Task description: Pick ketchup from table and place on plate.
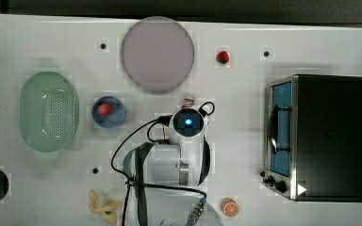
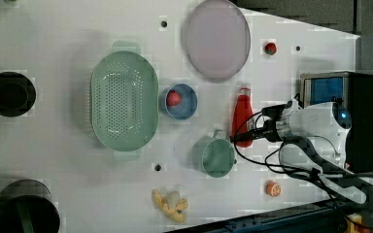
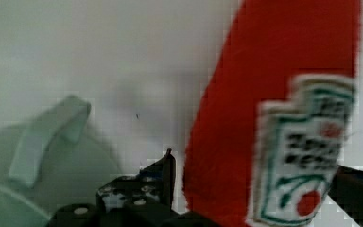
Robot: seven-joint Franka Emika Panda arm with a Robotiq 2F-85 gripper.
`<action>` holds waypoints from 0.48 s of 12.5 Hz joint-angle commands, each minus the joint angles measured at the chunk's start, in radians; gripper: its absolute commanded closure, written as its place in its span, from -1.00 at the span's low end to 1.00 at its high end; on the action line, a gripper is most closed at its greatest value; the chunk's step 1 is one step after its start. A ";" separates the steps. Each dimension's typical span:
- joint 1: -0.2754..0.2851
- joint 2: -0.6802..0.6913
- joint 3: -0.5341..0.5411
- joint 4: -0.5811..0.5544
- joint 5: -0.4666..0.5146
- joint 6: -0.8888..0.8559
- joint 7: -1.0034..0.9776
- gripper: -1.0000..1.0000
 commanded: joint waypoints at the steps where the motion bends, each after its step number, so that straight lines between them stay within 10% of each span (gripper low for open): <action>1: -0.006 0.021 -0.002 0.025 -0.006 0.066 -0.037 -1.00; 6: -0.005 0.029 -0.002 0.027 -0.006 0.080 -0.036 -0.32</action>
